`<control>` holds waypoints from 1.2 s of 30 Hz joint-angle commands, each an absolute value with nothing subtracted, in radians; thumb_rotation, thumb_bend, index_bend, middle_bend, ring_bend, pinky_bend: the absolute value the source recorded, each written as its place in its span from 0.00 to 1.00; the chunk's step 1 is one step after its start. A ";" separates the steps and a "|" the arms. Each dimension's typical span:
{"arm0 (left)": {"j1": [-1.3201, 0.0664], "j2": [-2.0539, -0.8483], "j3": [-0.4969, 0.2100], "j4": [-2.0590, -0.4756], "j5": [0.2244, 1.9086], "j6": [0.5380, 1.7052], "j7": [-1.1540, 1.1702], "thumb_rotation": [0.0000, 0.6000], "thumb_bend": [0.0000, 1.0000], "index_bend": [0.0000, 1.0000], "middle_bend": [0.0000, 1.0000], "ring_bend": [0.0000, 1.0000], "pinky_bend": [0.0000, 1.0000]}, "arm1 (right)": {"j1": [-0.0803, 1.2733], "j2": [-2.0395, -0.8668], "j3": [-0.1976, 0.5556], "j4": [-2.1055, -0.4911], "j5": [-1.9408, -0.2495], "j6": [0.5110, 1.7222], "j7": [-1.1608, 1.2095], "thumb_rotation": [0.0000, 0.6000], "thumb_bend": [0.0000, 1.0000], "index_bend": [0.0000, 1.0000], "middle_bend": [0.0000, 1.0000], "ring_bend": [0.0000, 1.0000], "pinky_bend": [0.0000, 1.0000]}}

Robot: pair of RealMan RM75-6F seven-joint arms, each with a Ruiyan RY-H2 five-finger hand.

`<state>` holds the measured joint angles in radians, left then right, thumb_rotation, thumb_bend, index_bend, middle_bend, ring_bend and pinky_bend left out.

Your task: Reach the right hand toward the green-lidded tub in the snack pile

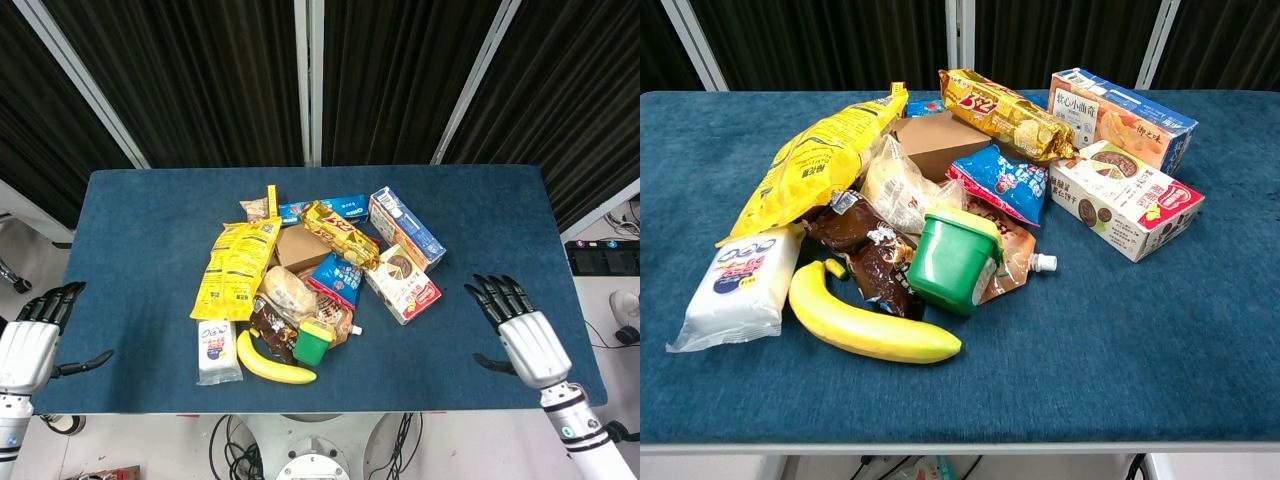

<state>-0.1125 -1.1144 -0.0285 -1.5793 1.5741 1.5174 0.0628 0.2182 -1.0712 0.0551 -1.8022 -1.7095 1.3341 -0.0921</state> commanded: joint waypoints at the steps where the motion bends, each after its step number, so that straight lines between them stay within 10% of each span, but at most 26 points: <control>1: -0.112 -1.113 -0.028 -1.577 1.571 1.515 0.060 0.47 0.00 0.07 0.10 0.12 0.24 | 0.298 -1.113 0.087 -1.886 -1.709 1.223 -0.219 1.00 0.02 0.00 0.00 0.00 0.00; 19: -0.093 -1.115 -0.020 -1.553 1.545 1.514 0.037 0.47 0.00 0.07 0.10 0.12 0.24 | 0.569 -1.382 0.152 -1.917 -1.462 0.881 -0.681 1.00 0.00 0.00 0.00 0.00 0.00; 36: -0.096 -1.114 -0.025 -1.540 1.543 1.509 0.020 0.48 0.00 0.07 0.10 0.12 0.24 | 0.702 -1.565 0.154 -1.776 -1.313 0.855 -0.741 1.00 0.00 0.00 0.00 0.00 0.00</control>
<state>-0.0958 -1.1138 -0.0246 -1.5405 1.5436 1.5093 0.0200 0.6919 -1.5542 0.1573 -1.7867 -1.3199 0.8581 -0.7470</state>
